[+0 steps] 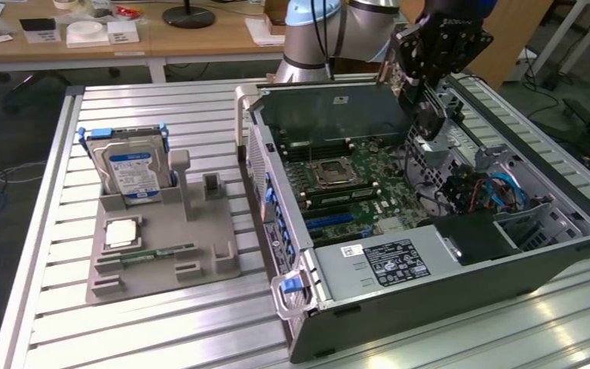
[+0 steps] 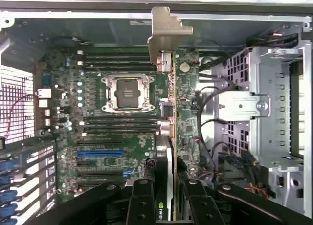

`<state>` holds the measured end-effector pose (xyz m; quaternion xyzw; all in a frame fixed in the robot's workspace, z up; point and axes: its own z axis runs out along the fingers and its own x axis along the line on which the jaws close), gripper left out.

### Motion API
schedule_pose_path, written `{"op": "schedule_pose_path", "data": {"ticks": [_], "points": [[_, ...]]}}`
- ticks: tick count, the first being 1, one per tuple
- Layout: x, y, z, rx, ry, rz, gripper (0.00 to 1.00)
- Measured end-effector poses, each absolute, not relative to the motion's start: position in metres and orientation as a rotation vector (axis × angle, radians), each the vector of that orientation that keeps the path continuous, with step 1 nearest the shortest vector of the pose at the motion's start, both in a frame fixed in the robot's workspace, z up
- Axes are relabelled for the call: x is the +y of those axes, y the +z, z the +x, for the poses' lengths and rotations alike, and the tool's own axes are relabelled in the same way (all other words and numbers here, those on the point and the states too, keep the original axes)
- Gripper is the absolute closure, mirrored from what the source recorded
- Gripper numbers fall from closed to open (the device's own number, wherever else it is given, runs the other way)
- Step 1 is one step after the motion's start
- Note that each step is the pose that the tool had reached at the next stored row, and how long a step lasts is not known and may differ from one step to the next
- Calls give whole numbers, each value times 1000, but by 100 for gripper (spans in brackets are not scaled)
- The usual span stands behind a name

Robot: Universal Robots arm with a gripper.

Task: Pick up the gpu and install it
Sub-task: 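Pick up the gpu and move the gpu toward the slot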

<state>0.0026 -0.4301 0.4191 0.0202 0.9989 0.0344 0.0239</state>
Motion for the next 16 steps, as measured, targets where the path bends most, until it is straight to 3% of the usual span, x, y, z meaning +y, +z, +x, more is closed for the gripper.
{"op": "schedule_pose_path", "data": {"ticks": [16], "points": [[-430, 419, 39, 3091, 107, 63, 73]]}}
